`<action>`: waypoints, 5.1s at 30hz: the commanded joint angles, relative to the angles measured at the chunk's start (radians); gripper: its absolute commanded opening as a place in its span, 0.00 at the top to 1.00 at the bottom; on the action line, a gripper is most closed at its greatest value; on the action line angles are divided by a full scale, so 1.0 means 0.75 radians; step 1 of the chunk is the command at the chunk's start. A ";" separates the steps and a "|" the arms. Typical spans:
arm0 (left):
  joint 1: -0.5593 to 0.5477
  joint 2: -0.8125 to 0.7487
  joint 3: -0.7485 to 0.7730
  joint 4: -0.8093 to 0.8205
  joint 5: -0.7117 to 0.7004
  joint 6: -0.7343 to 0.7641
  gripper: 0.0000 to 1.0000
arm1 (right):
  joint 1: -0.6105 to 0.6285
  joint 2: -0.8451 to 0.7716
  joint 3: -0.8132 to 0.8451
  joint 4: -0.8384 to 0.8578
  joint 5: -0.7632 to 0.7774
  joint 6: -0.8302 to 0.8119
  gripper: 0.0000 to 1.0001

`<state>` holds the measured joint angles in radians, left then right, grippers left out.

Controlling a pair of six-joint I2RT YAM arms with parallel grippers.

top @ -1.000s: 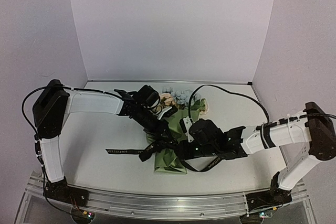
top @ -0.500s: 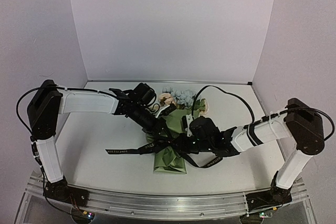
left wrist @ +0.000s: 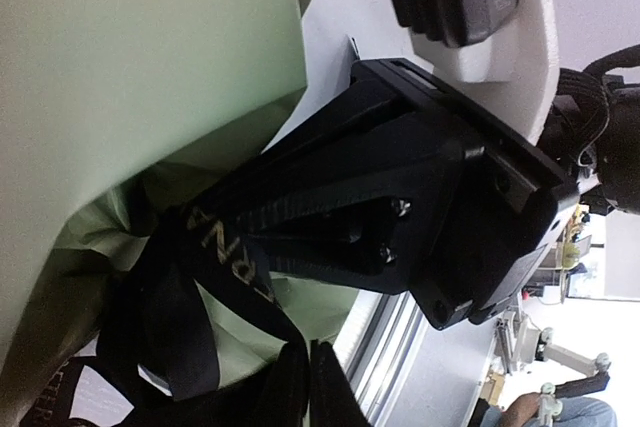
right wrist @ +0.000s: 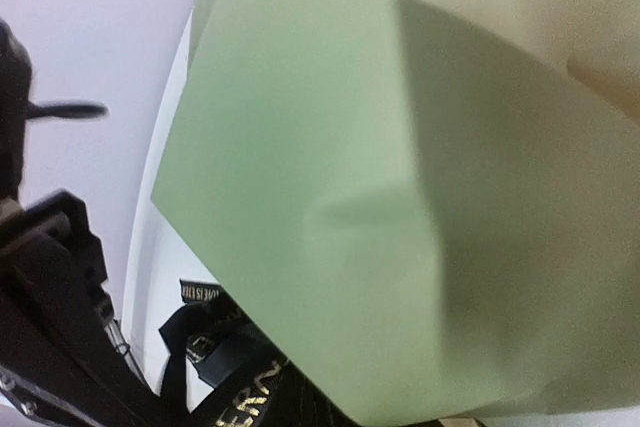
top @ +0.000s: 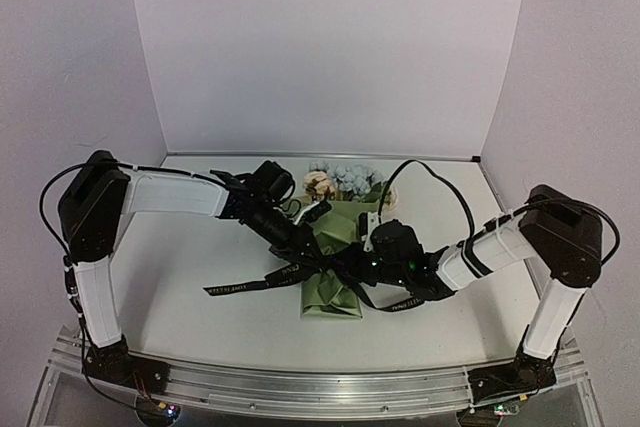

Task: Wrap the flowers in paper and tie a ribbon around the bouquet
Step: Cross the half-tied ribbon over the folded bouquet.

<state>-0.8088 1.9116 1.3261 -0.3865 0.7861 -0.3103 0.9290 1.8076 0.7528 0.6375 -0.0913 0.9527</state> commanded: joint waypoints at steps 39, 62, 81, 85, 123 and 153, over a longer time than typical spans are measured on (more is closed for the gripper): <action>0.076 0.016 0.288 -0.232 -0.254 0.186 0.81 | -0.026 0.077 0.053 0.165 -0.055 0.013 1.00; 0.072 0.027 0.164 -0.271 -0.306 0.209 0.58 | -0.014 0.064 0.050 0.105 -0.059 0.012 1.00; 0.008 0.032 0.169 -0.107 -0.195 0.067 1.00 | -0.018 -0.109 -0.066 0.018 -0.016 -0.038 1.00; -0.001 0.016 0.160 -0.007 -0.152 -0.026 1.00 | -0.028 -0.198 -0.070 -0.125 -0.036 -0.018 1.00; 0.040 -0.099 0.136 -0.164 -0.109 -0.012 1.00 | -0.058 0.058 0.053 0.223 0.223 0.328 1.00; 0.013 0.285 0.571 -0.150 -0.069 -0.172 1.00 | -0.159 -0.577 -0.043 -0.840 0.015 0.314 1.00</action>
<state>-0.8094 2.1284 1.7130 -0.4974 0.6961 -0.4454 0.7833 1.3743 0.6922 0.1085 -0.0781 1.0794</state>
